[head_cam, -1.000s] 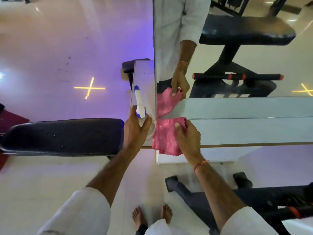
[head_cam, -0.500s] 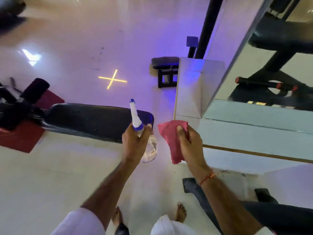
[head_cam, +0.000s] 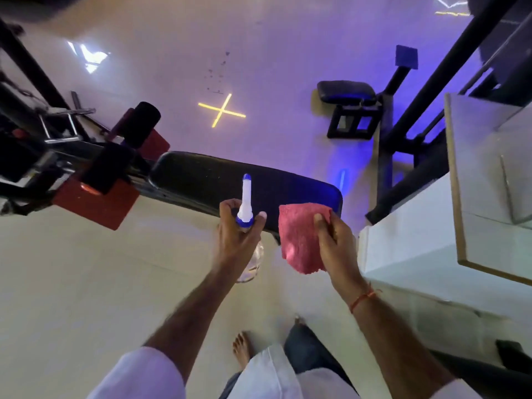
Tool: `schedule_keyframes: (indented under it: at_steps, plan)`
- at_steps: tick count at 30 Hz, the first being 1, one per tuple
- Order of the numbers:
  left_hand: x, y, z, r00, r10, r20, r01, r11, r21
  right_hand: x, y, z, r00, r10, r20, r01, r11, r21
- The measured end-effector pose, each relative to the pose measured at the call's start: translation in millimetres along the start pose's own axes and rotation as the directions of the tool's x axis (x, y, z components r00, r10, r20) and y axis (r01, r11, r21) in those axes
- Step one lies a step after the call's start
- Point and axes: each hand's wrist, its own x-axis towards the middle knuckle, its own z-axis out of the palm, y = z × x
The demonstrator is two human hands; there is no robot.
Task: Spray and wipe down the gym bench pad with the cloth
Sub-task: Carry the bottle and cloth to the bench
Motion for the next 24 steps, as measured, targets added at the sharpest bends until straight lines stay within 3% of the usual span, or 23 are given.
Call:
schedule_keyframes:
  at_steps: [11, 21, 24]
  plan:
    - [165.4, -96.3, -27.6, 0.992, -0.025, 0.126, 0.009, 0.991, 0.130, 135.5, 12.6, 146.8, 0.994, 0.102, 0.036, -0.101, 0.994, -0.032]
    - [298.2, -225.2, 4.9, 0.986, -0.057, 0.155, 0.031, 0.986, 0.162, 266.9, 84.9, 269.5, 0.965, 0.258, 0.044, -0.249, 0.957, -0.150]
    - [326.1, -259.4, 17.4, 0.982, -0.060, 0.177, 0.032, 0.987, 0.155, 293.5, 105.9, 303.1, 0.959, 0.259, 0.111, -0.247, 0.963, -0.110]
